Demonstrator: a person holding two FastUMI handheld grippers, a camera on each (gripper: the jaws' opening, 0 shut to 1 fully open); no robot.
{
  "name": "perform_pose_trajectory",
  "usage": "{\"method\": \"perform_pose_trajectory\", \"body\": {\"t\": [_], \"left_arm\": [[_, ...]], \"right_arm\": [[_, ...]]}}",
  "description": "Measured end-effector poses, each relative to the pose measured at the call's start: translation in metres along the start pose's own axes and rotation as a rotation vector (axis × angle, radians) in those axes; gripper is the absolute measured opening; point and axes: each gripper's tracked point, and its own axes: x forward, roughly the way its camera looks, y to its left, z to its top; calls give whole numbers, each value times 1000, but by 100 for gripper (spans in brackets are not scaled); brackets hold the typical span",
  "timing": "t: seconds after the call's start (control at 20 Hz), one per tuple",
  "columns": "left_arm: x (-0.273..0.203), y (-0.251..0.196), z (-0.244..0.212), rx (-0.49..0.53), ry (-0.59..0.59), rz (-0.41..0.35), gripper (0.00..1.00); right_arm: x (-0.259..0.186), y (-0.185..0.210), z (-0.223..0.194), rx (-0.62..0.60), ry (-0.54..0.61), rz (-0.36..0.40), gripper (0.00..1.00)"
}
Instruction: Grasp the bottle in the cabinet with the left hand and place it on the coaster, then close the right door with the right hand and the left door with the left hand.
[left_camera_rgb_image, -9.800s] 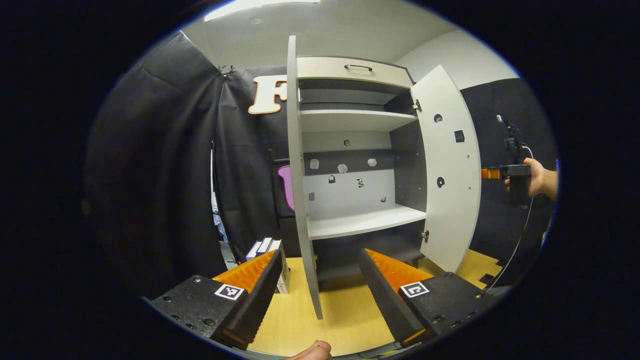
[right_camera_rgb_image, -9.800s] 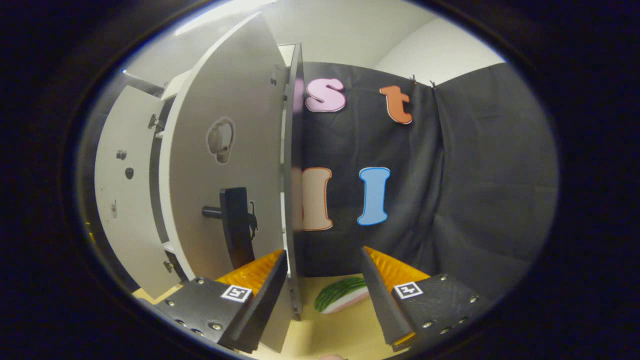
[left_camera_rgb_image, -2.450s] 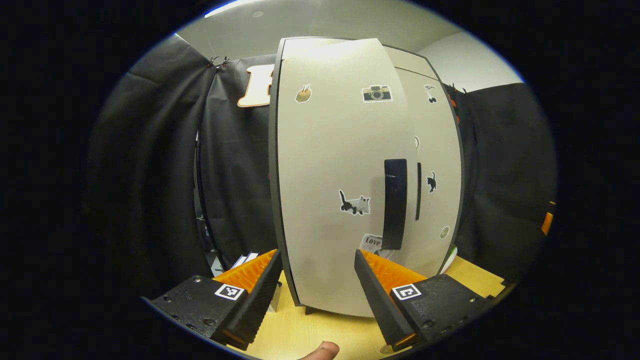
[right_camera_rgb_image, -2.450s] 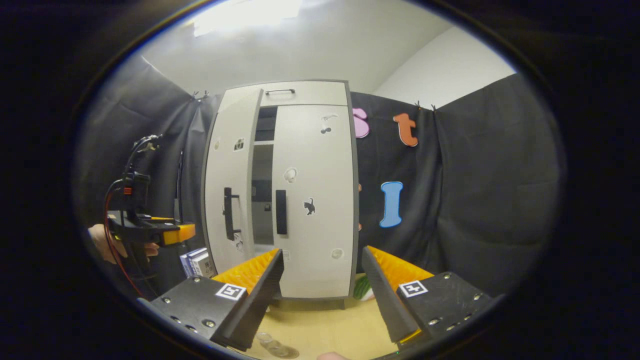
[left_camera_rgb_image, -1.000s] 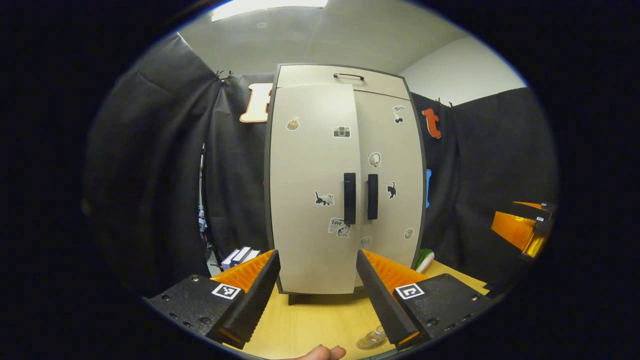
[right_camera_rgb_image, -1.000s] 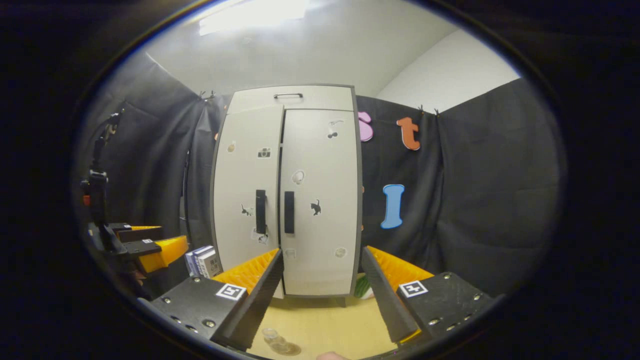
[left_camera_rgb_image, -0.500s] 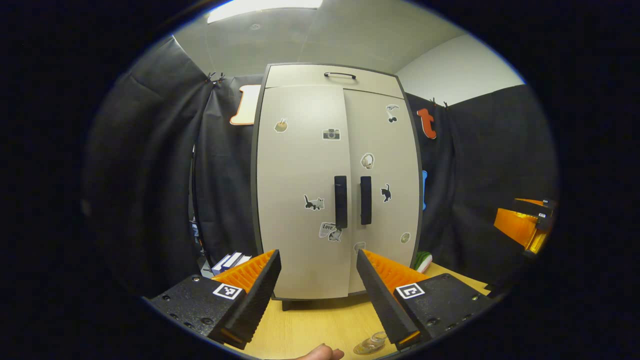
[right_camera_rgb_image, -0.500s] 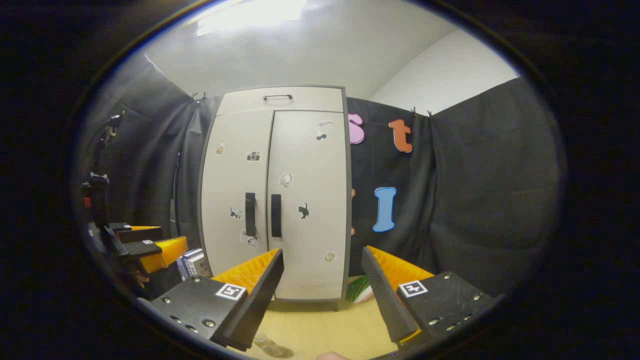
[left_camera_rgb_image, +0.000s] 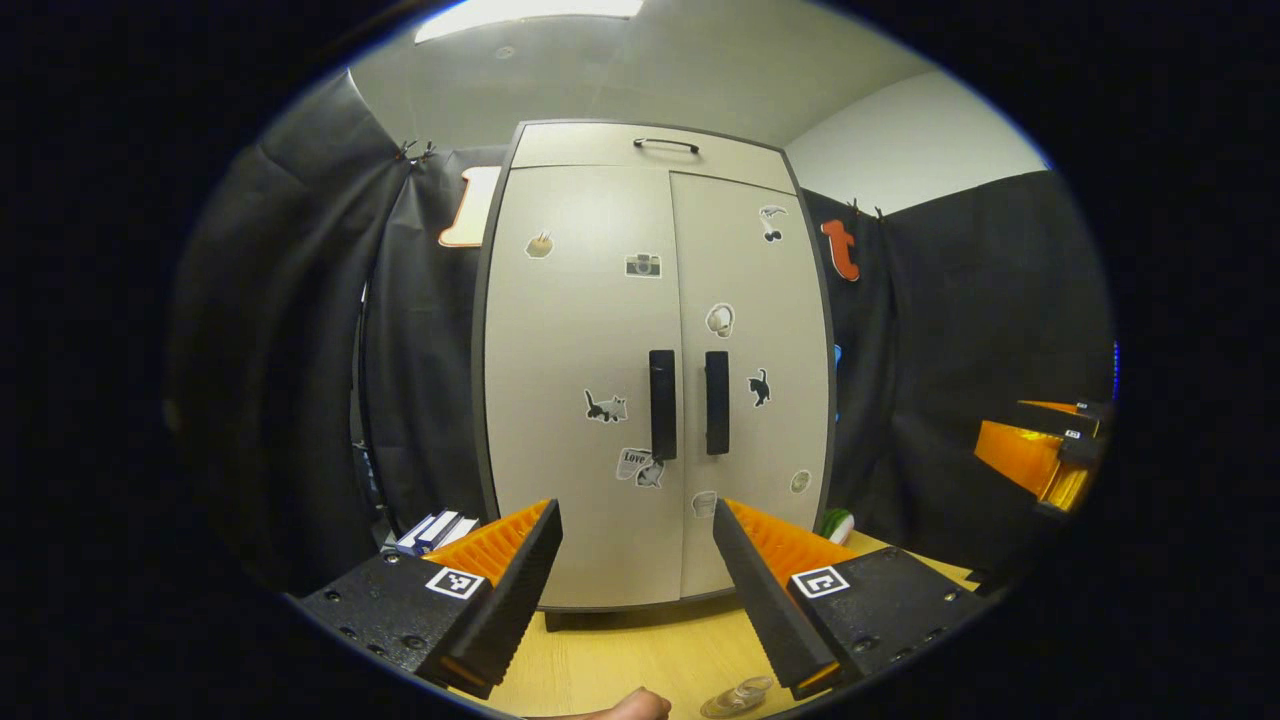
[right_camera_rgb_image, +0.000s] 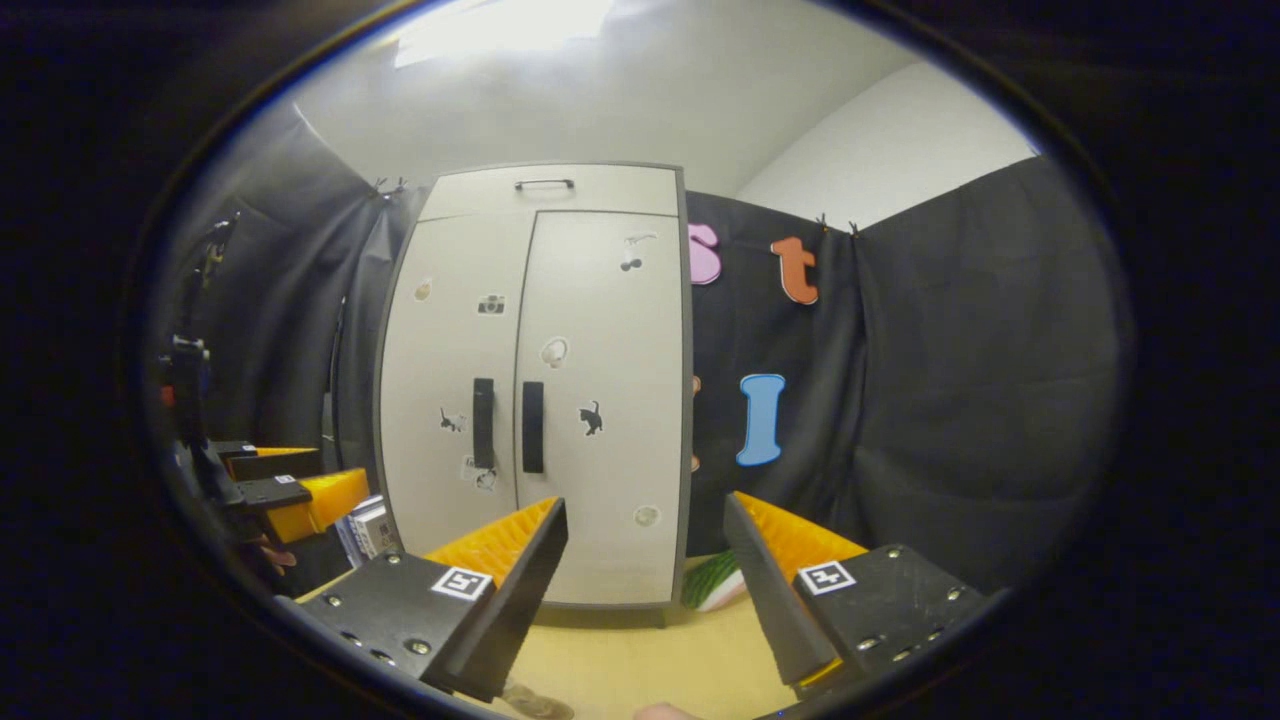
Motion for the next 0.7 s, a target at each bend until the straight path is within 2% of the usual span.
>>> {"method": "perform_pose_trajectory", "body": {"t": [0.45, 0.7], "left_arm": [[31, 8, -4, 16, -40, -40, 96], [37, 7, -19, -1, -3, -48, 96]], "right_arm": [[31, 19, -5, -8, -11, -17, 96], [39, 29, -18, -35, 29, -2, 96]]}}
